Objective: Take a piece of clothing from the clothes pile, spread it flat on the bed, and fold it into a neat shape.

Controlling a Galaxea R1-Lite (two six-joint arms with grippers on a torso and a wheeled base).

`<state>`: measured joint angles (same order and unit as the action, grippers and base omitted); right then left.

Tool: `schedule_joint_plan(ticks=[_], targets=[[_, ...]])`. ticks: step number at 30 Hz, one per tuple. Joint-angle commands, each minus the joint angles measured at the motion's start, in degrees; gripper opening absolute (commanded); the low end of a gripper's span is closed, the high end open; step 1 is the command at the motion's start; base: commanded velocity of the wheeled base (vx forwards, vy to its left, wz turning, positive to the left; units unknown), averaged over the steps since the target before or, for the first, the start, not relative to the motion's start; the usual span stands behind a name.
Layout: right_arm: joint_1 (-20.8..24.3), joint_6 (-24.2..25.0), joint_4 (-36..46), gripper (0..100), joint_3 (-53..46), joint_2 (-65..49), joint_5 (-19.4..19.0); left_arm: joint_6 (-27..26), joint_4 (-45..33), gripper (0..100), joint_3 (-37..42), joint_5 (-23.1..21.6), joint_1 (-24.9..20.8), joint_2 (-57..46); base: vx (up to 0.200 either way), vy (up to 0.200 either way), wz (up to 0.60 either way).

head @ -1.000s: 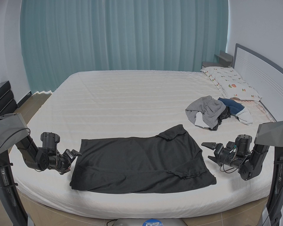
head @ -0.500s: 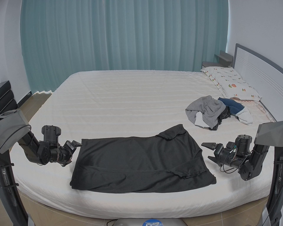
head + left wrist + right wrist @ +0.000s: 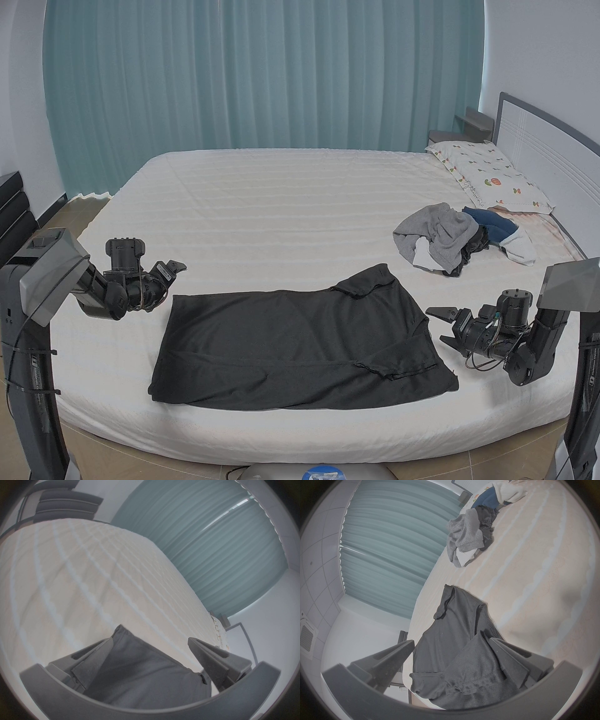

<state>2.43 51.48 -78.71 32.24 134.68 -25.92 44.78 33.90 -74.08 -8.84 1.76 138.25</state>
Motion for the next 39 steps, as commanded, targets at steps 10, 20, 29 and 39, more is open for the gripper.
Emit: schedule_joint_plan(ticks=[10,20,29,39], targets=[[1.35,-0.24,-1.09,100,-0.52,2.16,0.17,-4.08,0.38,100,-10.64,1.54,0.0,11.86,0.0,0.0,0.0],[1.44,-0.33,-1.27,100,-0.69,2.08,0.17,-4.79,0.46,100,-10.73,3.21,0.09,11.86,0.0,0.0,0.0],[1.53,-0.77,-3.11,100,0.71,1.99,0.25,-5.14,0.11,0,-10.56,3.65,-0.7,11.86,0.0,0.0,0.0],[3.64,-5.95,9.19,100,15.3,2.16,0.78,-3.99,0.46,0,-8.8,8.57,-0.7,10.02,0.0,0.0,0.0]])
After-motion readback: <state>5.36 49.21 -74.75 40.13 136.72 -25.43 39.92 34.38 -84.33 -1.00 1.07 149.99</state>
